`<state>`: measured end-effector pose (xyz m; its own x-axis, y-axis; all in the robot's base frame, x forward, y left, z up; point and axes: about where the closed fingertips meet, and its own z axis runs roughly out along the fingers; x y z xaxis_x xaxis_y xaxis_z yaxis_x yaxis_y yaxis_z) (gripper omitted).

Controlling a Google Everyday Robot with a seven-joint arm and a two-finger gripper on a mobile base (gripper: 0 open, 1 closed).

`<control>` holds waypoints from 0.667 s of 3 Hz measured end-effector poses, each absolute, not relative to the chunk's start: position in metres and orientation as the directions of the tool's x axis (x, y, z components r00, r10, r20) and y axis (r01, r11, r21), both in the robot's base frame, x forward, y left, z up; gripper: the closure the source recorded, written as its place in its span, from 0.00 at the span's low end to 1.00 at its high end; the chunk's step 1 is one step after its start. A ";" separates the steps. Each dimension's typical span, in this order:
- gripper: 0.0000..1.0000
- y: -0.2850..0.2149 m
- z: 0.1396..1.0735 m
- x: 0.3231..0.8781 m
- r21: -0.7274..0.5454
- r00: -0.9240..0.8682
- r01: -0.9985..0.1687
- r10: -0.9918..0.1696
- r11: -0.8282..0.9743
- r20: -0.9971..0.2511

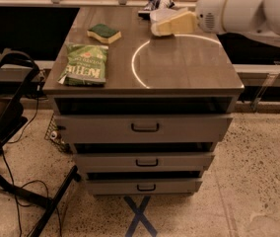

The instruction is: Pick sponge

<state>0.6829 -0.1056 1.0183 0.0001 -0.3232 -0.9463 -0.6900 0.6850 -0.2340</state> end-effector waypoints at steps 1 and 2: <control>0.00 -0.100 0.994 0.764 -0.297 -0.060 -0.591 -0.408 0.750 -0.911; 0.00 -0.044 0.948 0.838 -0.314 -0.099 -0.612 -0.464 0.726 -0.880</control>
Offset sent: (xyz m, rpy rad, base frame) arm 0.2126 0.1112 -0.0971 -0.2236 0.0706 -0.1265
